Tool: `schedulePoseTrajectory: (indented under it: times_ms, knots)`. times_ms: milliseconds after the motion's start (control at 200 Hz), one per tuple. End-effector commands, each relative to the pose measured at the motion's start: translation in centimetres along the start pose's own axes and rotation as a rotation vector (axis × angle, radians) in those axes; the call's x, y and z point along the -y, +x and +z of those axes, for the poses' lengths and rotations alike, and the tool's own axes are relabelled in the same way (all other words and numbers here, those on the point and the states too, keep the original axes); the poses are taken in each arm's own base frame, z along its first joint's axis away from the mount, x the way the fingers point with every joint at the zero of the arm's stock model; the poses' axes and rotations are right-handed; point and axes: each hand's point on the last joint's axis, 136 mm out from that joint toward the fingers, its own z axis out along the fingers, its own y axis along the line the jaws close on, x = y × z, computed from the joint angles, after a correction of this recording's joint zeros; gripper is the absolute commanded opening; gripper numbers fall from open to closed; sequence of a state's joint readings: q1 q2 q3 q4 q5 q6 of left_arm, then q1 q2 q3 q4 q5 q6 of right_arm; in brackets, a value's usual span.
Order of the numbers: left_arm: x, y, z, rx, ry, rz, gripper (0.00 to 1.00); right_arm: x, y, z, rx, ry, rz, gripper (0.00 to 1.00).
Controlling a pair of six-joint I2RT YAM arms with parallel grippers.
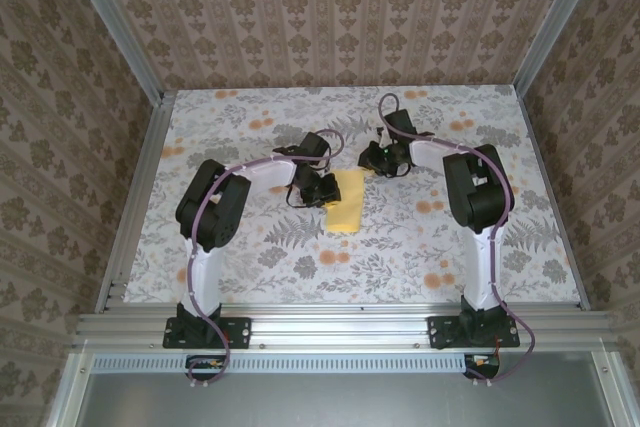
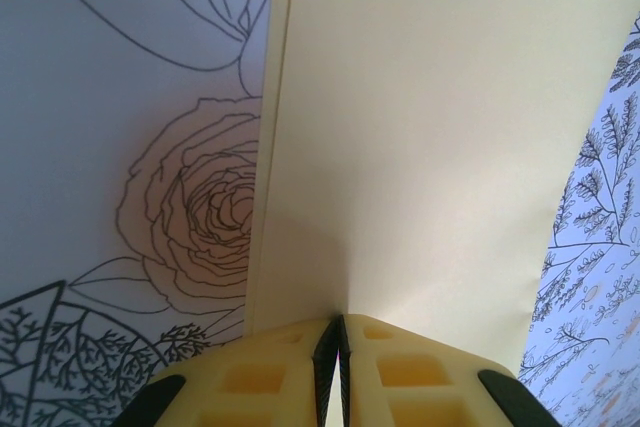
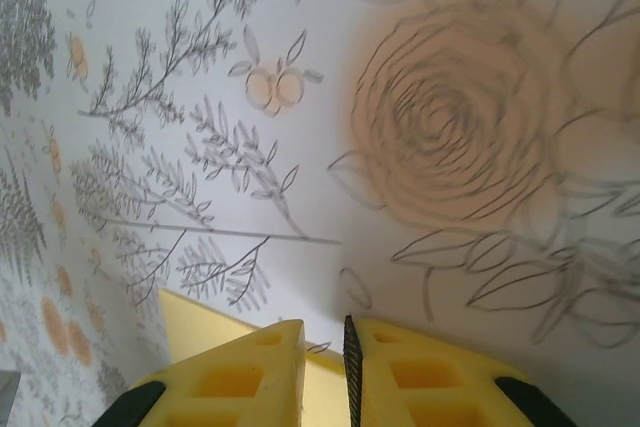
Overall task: Fold a paper plane with a square sheet of paper (pick it up from the middle)
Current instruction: First fold in half a square sheet of paper at the center of the table.
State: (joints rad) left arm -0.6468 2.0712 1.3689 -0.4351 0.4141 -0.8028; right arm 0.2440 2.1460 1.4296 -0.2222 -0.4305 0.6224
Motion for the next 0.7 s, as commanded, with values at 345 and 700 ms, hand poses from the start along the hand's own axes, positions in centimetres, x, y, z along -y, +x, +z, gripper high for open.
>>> schedulePoseTrajectory:
  times_ms: [345,700]
  knots:
    - [-7.3,5.1,3.8,-0.157,-0.253,-0.076,0.15,-2.7,8.5,-3.7,-0.137,-0.073,-0.005,0.18]
    - [-7.6,5.2,3.8,-0.157,-0.266,-0.085,0.15,-2.3,14.5,-3.4,-0.258,-0.138,0.052,0.18]
